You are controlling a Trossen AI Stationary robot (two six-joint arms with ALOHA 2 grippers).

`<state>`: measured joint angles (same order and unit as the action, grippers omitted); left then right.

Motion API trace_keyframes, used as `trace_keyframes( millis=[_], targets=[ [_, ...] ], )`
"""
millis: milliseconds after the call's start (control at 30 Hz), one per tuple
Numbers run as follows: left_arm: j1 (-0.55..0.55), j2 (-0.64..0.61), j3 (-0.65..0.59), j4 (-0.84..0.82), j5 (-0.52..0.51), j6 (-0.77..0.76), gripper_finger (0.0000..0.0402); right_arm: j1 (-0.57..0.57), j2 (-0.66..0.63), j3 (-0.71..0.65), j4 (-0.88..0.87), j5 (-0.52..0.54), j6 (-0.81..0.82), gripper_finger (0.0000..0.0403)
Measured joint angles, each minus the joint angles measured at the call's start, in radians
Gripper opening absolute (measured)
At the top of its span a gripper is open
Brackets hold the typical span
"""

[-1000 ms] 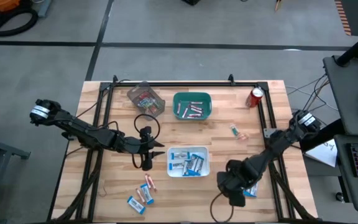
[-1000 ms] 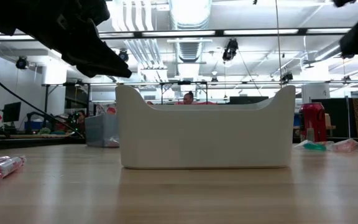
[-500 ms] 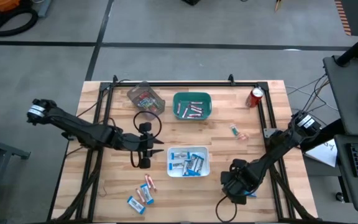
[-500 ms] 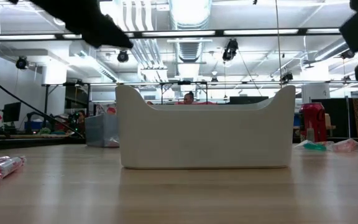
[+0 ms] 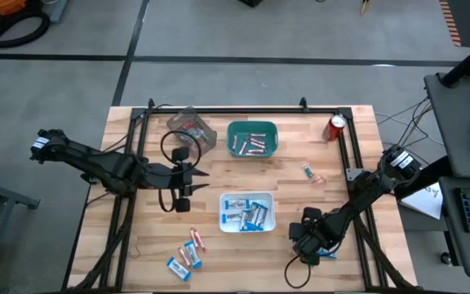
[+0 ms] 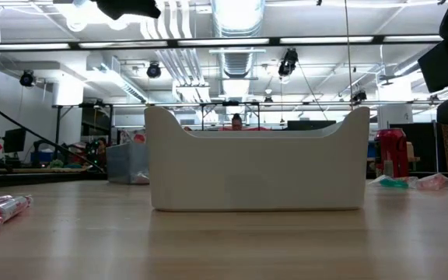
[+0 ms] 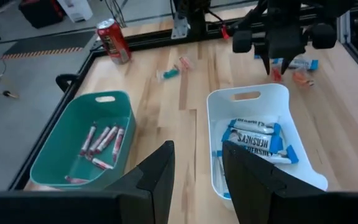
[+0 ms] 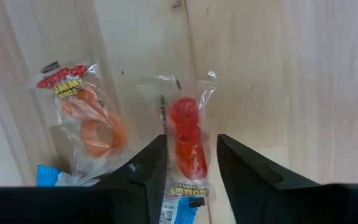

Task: Sort candy
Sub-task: Put the red gummy into the black bin

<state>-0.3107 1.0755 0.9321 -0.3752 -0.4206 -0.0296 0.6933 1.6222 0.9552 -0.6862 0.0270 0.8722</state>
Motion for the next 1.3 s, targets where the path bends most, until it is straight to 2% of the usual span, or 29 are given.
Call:
trace_keyframes(
  millis=[267,533,667,1000,1167,1300],
  targets=[
    [0.0,-0.002,-0.01,0.033,0.001,-0.037,0.0119,0.0,0.0,-0.009,0.013,0.001,-0.012,0.0021],
    [-0.017,0.008,-0.01,0.039,0.003,-0.057,0.0119,-0.008,-0.048,-0.011,0.0,0.048,-0.021,0.0014],
    [-0.024,0.002,-0.01,0.038,0.003,-0.067,0.0119,-0.02,-0.111,-0.011,-0.02,0.137,-0.033,0.0013],
    [-0.036,0.002,-0.011,0.035,0.002,-0.122,0.0119,-0.123,-0.326,-0.011,0.0,0.521,-0.154,0.0013],
    [-0.053,0.002,-0.011,-0.02,0.002,-0.185,0.0119,-0.228,-0.384,-0.011,0.193,0.666,-0.362,0.0013],
    [-0.071,0.0,-0.011,-0.087,-0.016,-0.26,0.0119,-0.338,-0.368,-0.012,0.491,0.654,-0.607,0.0013]
  ],
)
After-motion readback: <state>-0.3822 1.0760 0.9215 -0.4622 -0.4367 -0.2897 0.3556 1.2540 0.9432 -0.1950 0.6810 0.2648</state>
